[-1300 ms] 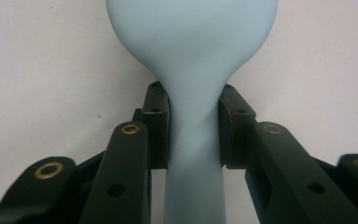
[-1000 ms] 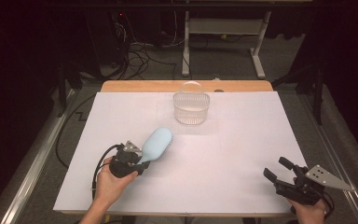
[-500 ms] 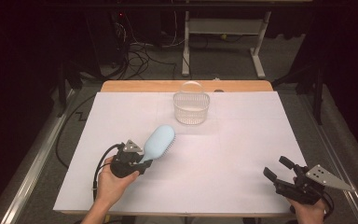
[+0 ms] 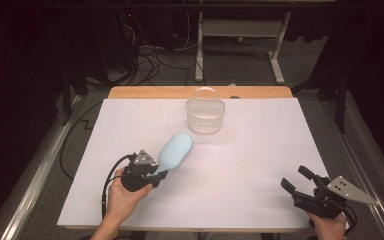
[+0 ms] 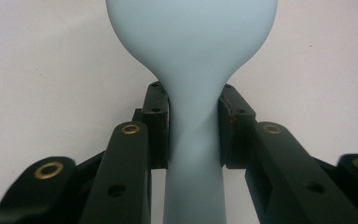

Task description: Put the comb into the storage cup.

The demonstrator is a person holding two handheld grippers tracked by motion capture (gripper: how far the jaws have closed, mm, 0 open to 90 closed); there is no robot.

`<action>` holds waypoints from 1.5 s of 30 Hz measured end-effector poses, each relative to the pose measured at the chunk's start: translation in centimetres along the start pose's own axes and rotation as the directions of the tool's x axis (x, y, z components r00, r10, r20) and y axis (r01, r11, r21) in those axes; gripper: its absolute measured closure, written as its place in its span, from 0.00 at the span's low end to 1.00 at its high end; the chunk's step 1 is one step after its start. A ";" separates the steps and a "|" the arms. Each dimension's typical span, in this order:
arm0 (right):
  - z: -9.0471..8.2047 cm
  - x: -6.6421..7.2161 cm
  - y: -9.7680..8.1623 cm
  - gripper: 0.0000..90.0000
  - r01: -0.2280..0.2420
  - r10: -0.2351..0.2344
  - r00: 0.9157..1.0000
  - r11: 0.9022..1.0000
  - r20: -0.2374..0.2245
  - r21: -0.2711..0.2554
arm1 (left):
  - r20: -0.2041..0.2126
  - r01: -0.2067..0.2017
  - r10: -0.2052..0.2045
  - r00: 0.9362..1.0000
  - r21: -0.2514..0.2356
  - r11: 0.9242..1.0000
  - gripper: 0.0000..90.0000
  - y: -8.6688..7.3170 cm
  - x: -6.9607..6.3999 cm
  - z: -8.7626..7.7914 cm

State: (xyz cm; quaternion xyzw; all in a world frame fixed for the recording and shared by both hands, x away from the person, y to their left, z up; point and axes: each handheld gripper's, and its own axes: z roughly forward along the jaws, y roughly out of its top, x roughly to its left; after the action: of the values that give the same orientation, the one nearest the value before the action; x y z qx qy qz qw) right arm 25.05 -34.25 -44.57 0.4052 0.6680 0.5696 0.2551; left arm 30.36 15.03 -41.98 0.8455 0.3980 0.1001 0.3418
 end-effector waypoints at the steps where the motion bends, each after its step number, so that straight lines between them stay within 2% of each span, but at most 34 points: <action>1: 0.0 0.0 0.0 0.23 0.001 -0.001 1.000 1.000 0.000 -0.001 | 0.002 -0.002 0.002 1.000 -0.003 1.000 0.77 0.0 -0.1 0.0; 17: 1.3 1.1 0.7 0.22 0.048 -0.048 0.998 0.999 -0.029 -0.010 | 0.050 -0.031 0.036 0.998 -0.084 0.996 0.77 0.5 -1.6 0.3; 21: 1.9 1.5 0.8 0.22 0.046 -0.047 0.998 0.999 -0.044 -0.009 | 0.050 -0.048 0.052 0.997 -0.080 0.996 0.77 0.5 -1.9 0.3; 32: 3.6 3.4 1.0 0.22 0.065 -0.065 0.992 0.998 -0.104 -0.001 | 0.063 -0.054 0.061 0.996 -0.100 0.993 0.77 0.3 -2.4 0.3; 35: 4.0 3.8 1.0 0.22 0.056 -0.055 0.992 0.998 -0.113 0.006 | 0.074 -0.052 0.060 0.995 -0.111 0.992 0.77 0.4 -2.6 0.4; 37: 4.3 4.1 1.1 0.22 0.028 -0.028 0.992 1.000 -0.123 0.005 | 0.080 -0.054 0.064 0.995 -0.114 0.992 0.77 0.4 -2.8 0.5; 41: 4.3 4.9 1.3 0.22 0.051 -0.055 0.989 0.998 -0.140 -0.027 | 0.083 -0.060 0.069 0.994 -0.111 0.992 0.77 0.5 -3.2 0.9; 45: 4.6 5.1 1.3 0.22 0.035 -0.038 0.987 0.999 -0.159 -0.018 | 0.086 -0.073 0.083 0.993 -0.112 0.991 0.77 0.6 -3.7 1.1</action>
State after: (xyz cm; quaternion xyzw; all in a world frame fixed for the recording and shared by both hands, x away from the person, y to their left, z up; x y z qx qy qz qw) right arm 26.30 -27.49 -43.69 0.3441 0.6893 0.6005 0.2142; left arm 28.80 11.50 -41.98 0.8442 0.3427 0.0962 0.4007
